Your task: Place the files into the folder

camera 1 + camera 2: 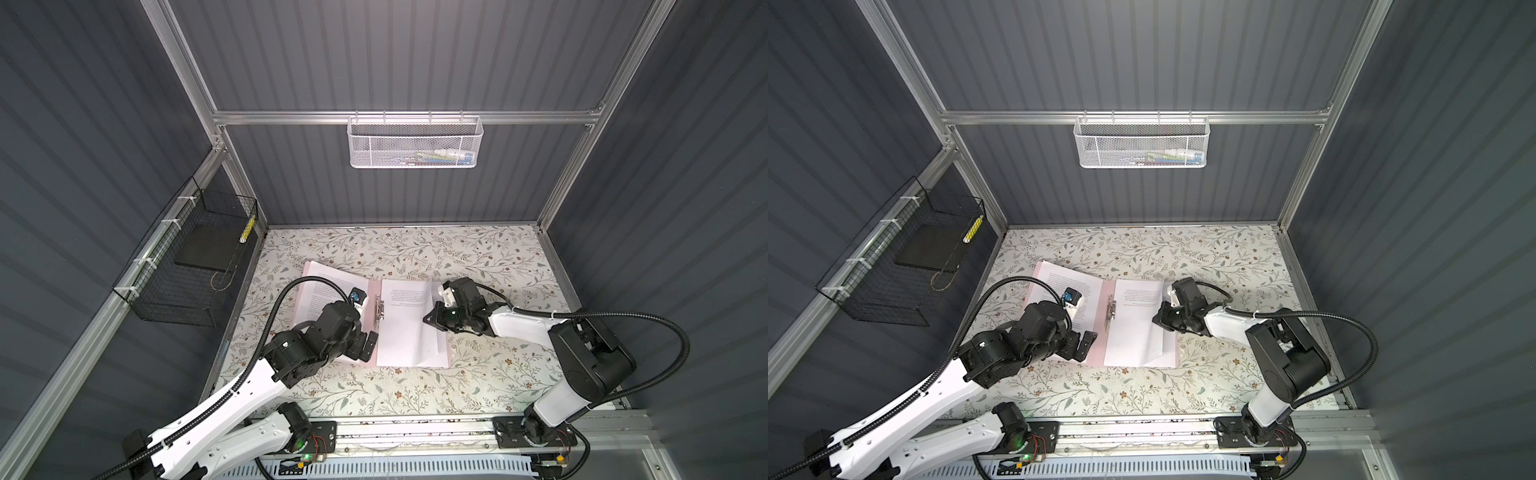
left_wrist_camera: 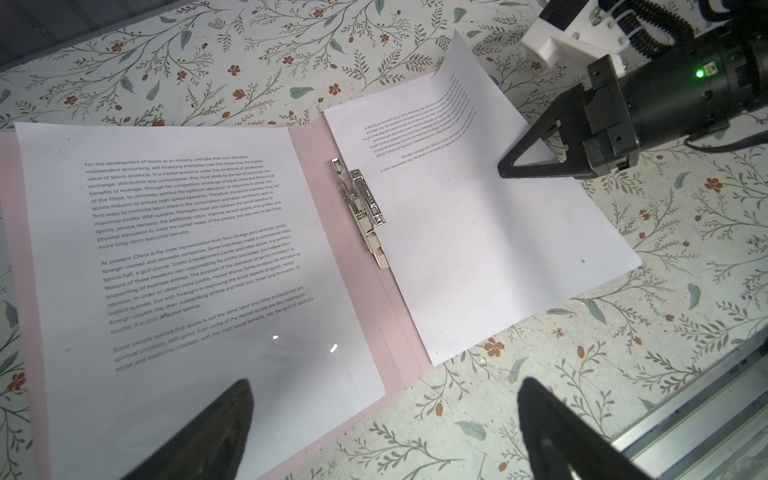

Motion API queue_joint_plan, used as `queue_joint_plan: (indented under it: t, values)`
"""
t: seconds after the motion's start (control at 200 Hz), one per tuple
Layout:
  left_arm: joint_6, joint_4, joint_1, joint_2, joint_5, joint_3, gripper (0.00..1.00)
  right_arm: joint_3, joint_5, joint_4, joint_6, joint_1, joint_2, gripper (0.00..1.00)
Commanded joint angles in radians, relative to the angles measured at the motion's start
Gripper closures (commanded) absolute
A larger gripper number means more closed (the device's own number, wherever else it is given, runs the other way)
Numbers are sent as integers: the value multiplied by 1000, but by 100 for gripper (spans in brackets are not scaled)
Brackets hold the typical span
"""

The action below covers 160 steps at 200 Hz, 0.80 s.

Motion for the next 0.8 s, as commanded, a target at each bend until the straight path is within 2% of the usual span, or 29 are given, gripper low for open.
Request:
queue_joint_plan:
  t: [0.0,0.115,0.265,0.4,0.6,0.795]
  values:
    - [18,-1,6,3,11,3,0,2,-6,-1,5,5,8,95]
    - [17,-3,6,6,3,2,0,4,10,-14,2,5,2,85]
    - [8,-10,5,13,-18,7,0,1,54,-48,-15,5,-30,64]
    - [-16,-20,6,4,-63,10,0,5,134,-108,-40,-1,-64,51]
    - [-41,-34,6,-10,-126,16,0,11,123,-136,-65,-13,-76,41]
    - [-170,-107,7,62,-255,58,0,18,246,-220,-131,-18,-117,32]
